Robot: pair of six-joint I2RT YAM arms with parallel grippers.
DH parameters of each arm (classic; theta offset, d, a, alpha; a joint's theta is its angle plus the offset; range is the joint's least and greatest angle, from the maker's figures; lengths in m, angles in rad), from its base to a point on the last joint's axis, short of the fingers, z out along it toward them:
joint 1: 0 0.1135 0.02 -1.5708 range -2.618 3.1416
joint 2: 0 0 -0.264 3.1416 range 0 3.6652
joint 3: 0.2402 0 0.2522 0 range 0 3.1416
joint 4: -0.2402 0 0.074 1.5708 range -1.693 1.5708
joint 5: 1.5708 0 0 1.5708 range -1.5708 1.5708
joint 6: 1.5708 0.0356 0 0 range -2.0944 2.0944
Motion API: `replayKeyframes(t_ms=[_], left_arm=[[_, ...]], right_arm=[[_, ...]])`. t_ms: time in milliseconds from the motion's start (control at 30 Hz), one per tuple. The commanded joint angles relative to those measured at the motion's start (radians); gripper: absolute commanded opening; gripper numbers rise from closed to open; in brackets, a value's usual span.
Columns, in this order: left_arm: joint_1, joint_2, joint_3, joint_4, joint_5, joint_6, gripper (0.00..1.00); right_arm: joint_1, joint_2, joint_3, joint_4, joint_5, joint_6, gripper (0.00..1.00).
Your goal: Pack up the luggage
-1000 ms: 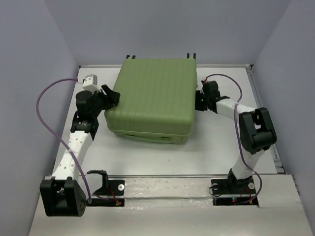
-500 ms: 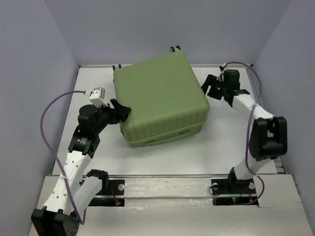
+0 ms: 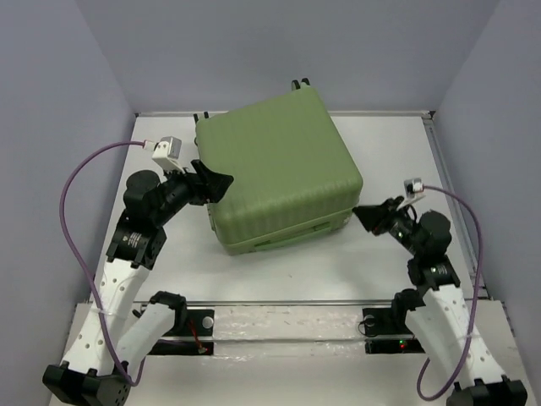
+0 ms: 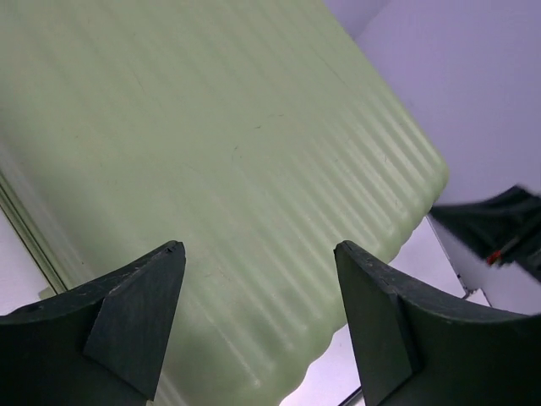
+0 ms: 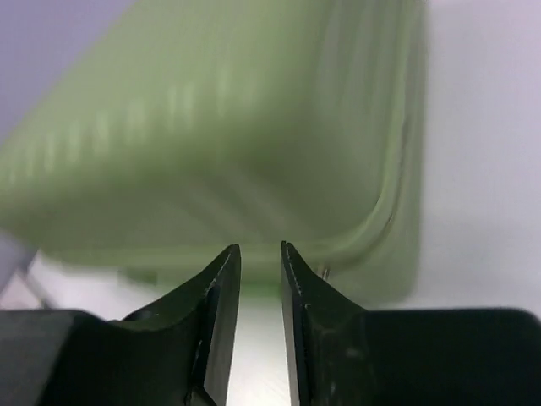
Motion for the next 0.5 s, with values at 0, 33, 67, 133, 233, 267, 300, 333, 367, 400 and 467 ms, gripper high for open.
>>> replayKeyframes(t_ms=[0, 33, 67, 133, 233, 267, 300, 333, 367, 400, 467], left_arm=[[0.0, -0.027, 0.034, -0.012, 0.0, 0.025, 0.84], [0.0, -0.027, 0.029, -0.021, -0.005, 0.028, 0.85], [0.0, -0.038, 0.02, -0.03, -0.006, 0.028, 0.85], [0.002, -0.065, -0.012, -0.044, -0.006, 0.032, 0.86], [0.003, -0.102, -0.046, -0.089, -0.026, 0.045, 0.88], [0.002, -0.111, -0.053, -0.099, -0.029, 0.047, 0.89], [0.002, -0.118, -0.061, -0.119, -0.026, 0.048, 0.9], [0.002, -0.125, -0.078, -0.129, -0.028, 0.051, 0.9], [0.002, -0.134, -0.084, -0.155, -0.04, 0.059, 0.92], [0.002, -0.138, -0.09, -0.168, -0.048, 0.064, 0.92], [0.003, -0.153, -0.106, -0.202, -0.063, 0.065, 0.93]], right_arm=[[0.028, -0.214, -0.246, -0.017, -0.129, 0.082, 0.41], [0.028, -0.234, -0.271, -0.001, -0.121, 0.093, 0.46], [0.028, -0.248, -0.289, 0.031, -0.112, 0.099, 0.49], [0.028, -0.228, -0.318, 0.069, -0.107, 0.085, 0.48], [0.028, -0.122, -0.316, 0.158, -0.123, 0.073, 0.38], [0.028, -0.096, -0.316, 0.198, -0.107, 0.067, 0.38], [0.028, -0.072, -0.317, 0.227, -0.078, 0.059, 0.37], [0.028, -0.03, -0.323, 0.256, -0.072, 0.055, 0.38], [0.028, -0.01, -0.326, 0.316, -0.051, 0.049, 0.4], [0.028, 0.007, -0.326, 0.331, -0.038, 0.044, 0.41], [0.028, 0.052, -0.317, 0.367, -0.037, 0.021, 0.41]])
